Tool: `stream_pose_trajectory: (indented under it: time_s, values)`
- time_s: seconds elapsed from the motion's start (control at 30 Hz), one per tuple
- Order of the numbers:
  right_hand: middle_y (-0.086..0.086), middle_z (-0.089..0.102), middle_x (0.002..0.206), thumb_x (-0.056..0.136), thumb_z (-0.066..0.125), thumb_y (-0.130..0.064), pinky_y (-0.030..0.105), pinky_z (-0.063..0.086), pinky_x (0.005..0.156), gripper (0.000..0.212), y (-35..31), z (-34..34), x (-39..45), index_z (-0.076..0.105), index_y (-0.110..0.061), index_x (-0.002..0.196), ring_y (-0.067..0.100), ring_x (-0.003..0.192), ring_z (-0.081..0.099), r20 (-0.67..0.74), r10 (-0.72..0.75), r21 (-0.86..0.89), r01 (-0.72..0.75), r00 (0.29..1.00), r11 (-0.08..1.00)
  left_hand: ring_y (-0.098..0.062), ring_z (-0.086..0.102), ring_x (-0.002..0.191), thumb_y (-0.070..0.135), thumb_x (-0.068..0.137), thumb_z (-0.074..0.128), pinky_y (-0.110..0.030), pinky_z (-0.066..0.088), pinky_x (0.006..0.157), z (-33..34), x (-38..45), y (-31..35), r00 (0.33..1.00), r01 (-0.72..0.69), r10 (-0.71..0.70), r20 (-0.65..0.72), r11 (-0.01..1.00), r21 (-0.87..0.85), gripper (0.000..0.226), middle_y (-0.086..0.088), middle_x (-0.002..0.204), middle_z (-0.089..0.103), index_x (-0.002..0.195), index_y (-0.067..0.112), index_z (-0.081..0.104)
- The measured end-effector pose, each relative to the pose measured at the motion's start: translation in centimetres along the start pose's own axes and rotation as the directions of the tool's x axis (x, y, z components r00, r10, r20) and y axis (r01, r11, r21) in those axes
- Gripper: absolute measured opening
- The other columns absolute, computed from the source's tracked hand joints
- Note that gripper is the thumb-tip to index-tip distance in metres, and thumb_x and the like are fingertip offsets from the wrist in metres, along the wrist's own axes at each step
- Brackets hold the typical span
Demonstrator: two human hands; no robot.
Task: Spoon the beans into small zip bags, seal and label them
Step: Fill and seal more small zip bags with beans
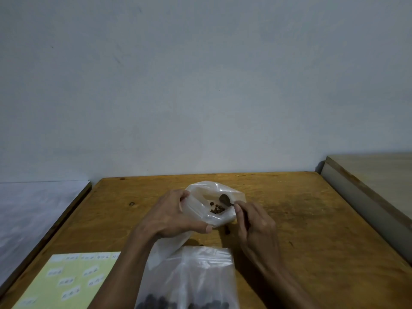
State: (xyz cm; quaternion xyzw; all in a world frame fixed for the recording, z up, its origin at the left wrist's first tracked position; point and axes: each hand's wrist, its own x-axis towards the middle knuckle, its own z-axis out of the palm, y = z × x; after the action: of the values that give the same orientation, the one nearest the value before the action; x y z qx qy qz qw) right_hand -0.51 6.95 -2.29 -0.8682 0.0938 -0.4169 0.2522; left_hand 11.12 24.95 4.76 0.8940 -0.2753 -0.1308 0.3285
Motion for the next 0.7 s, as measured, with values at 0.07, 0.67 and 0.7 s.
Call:
stream_pose_trajectory:
  time_s: [0.07,0.67,0.7]
  values:
    - [0.000,0.066,0.096,0.102,0.051,-0.023,0.011,0.050,0.067,0.022,0.3,0.1,-0.4,0.067,-0.013,0.112,0.004,0.074,0.059,0.046,-0.097,-0.067,0.100,0.994,0.993,-0.001,0.052,0.094,0.051,0.054,0.094,-0.013,0.039,0.064,0.0,0.0,0.0,1.000,-0.011,0.011,-0.021,1.000,-0.021,0.099,0.013,0.113,0.054,0.137,0.021,0.048]
    - [0.010,0.067,0.060,0.102,0.051,-0.014,0.047,0.061,0.065,0.028,-2.7,1.7,0.4,0.068,-0.003,0.083,0.023,0.055,0.063,0.327,0.814,0.540,-0.802,0.480,0.256,0.000,0.062,0.097,0.053,0.045,0.096,-0.022,0.053,0.073,0.4,1.0,0.3,0.997,-0.070,0.071,0.000,0.994,-0.086,0.089,0.017,0.107,0.065,0.122,0.028,0.060]
    - [0.010,0.066,0.060,0.102,0.051,-0.013,0.043,0.059,0.063,0.028,-2.8,1.8,0.5,0.068,-0.001,0.083,0.022,0.054,0.061,0.353,0.813,0.564,-0.799,0.464,0.211,0.000,0.060,0.098,0.054,0.044,0.096,-0.021,0.051,0.073,0.3,1.0,0.1,0.997,-0.075,0.076,0.008,0.993,-0.089,0.093,0.017,0.110,0.064,0.125,0.028,0.059]
